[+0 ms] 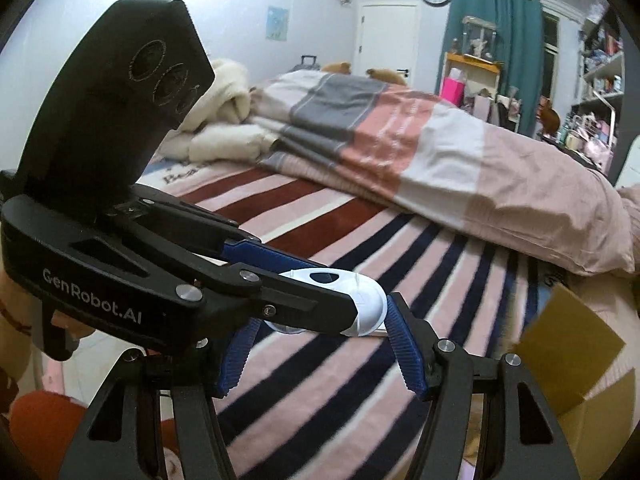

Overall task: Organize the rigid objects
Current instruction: 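Carry the two-dome case into the cardboard box and release it, then grasp the white earbuds case with the right gripper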

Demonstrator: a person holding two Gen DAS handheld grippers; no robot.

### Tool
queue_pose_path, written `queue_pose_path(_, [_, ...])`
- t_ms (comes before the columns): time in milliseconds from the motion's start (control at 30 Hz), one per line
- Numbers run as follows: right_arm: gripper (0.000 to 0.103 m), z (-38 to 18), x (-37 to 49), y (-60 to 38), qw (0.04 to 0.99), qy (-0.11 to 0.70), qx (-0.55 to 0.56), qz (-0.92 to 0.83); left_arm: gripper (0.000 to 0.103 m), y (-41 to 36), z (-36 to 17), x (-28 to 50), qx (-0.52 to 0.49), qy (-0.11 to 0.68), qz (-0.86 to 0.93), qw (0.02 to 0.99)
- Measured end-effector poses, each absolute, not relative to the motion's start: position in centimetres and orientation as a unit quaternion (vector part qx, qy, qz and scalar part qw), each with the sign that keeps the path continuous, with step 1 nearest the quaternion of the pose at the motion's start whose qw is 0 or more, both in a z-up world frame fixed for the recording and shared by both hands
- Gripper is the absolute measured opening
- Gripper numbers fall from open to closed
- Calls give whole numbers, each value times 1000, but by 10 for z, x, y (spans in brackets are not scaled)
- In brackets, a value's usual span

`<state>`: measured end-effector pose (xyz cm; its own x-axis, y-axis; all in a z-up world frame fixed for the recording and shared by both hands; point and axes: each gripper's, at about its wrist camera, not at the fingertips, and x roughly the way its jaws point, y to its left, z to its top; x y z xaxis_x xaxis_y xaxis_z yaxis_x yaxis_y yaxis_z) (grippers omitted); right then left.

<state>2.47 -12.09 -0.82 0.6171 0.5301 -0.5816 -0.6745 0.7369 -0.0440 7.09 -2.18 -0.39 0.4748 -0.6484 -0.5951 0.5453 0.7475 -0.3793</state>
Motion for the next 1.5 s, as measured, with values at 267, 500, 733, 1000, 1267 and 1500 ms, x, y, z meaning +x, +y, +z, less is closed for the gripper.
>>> queue_pose_path(267, [60, 7, 32, -188, 908, 278, -108, 295, 26, -103, 11, 96, -27, 388, -381, 839])
queue_pose_path(500, [60, 7, 51, -241, 912, 319, -84, 243, 27, -155, 7, 119, 4, 412, -402, 818])
queue_pose_path(733, [70, -4, 61, -260, 905, 363, -80, 209, 67, -165, 6, 124, 13, 409, -378, 831])
queue_pose_path(1000, [77, 1, 54, -258, 913, 339, -64, 217, 78, -126, 19, 114, 15, 380, -335, 862])
queue_pose_path(1267, [77, 14, 41, -219, 909, 303, -70, 279, 78, -56, 27, 99, -18, 359, -286, 888])
queue_pose_path(1500, [77, 15, 28, -151, 878, 296, -89, 365, 79, 21, 4, 81, -31, 352, -199, 914])
